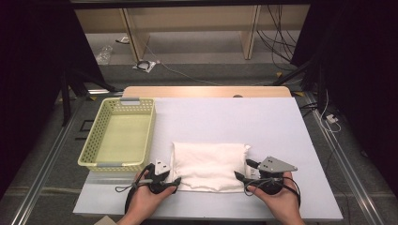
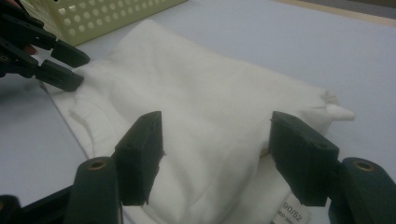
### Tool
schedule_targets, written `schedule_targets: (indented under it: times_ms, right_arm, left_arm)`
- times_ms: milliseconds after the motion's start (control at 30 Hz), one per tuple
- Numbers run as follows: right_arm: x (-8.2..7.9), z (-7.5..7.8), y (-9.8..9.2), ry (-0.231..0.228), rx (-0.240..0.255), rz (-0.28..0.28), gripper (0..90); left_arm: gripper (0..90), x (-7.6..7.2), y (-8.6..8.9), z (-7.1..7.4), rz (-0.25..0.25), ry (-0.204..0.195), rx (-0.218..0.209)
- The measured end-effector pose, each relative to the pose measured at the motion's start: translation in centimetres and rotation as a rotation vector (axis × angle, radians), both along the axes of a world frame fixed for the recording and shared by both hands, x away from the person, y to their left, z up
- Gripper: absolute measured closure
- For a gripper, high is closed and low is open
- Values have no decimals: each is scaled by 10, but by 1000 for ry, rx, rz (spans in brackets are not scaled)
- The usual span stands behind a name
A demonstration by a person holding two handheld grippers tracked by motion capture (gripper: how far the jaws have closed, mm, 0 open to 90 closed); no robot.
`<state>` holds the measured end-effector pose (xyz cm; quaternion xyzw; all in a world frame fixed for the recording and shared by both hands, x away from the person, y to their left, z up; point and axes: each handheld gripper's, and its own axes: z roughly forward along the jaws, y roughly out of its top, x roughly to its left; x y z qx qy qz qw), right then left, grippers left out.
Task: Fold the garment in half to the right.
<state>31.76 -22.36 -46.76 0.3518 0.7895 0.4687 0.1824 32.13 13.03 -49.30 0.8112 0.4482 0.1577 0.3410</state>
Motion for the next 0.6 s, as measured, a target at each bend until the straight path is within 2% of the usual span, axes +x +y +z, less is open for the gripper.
schedule_targets:
  times_ms: [233,600]
  right_arm:
    - [0,0,1,-4,4,5,366]
    - [0,-1,2,0,0,9,370]
  left_arm:
    - [591,-1,0,-1,-8,-8,-19]
    - [757,-2,-1,-2,-35,-33,-21]
